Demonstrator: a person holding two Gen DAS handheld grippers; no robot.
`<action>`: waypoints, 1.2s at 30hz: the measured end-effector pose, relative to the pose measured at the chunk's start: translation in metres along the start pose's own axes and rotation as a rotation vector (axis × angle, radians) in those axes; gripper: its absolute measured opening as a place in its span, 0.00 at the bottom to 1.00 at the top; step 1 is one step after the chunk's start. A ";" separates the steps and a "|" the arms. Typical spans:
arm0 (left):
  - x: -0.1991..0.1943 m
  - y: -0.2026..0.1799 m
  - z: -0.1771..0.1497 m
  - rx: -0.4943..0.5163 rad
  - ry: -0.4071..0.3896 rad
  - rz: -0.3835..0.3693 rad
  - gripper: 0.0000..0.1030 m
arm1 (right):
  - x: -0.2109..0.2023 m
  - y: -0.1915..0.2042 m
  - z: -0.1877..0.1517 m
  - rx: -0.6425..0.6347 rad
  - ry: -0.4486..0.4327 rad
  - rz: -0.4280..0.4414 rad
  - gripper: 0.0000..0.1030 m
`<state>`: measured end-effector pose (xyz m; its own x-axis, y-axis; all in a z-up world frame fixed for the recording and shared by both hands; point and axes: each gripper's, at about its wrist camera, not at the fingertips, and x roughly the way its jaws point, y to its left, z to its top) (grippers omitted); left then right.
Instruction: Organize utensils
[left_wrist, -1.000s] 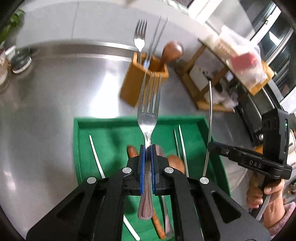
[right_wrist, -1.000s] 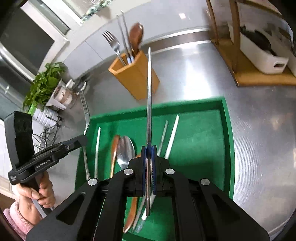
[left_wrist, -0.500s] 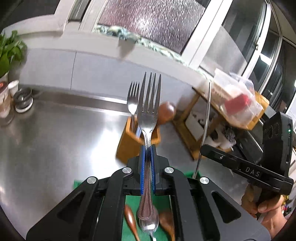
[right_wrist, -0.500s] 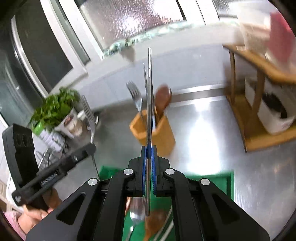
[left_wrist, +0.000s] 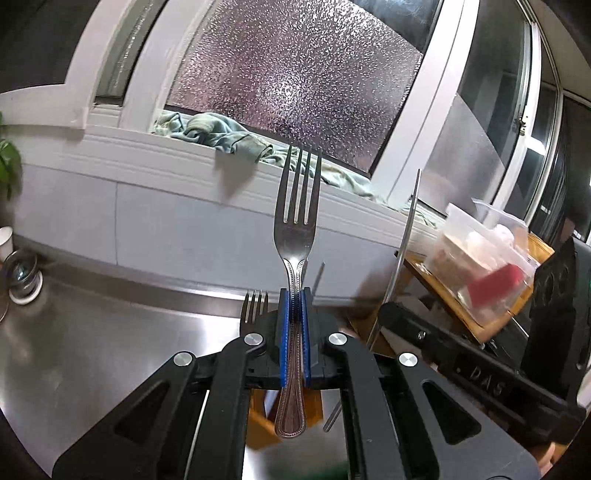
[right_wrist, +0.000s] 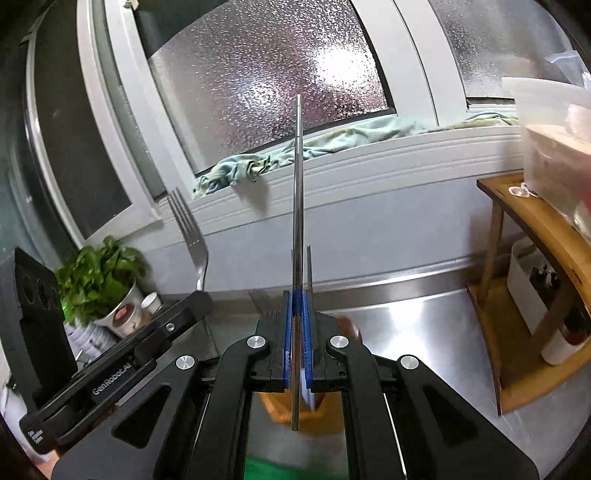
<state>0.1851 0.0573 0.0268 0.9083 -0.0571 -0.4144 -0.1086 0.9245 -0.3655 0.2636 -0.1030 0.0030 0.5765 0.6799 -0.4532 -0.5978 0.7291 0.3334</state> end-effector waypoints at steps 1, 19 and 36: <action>0.006 0.001 0.001 0.001 -0.002 0.003 0.04 | 0.004 0.000 0.001 -0.005 -0.002 -0.004 0.05; 0.039 0.022 -0.051 0.024 0.044 -0.024 0.04 | 0.026 -0.012 -0.032 -0.054 0.021 0.021 0.05; 0.028 0.036 -0.075 -0.004 0.163 -0.073 0.06 | 0.041 -0.030 -0.075 -0.005 0.212 0.051 0.09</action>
<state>0.1769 0.0610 -0.0604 0.8363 -0.1845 -0.5162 -0.0468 0.9142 -0.4025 0.2641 -0.1028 -0.0875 0.4154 0.6840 -0.5997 -0.6265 0.6931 0.3566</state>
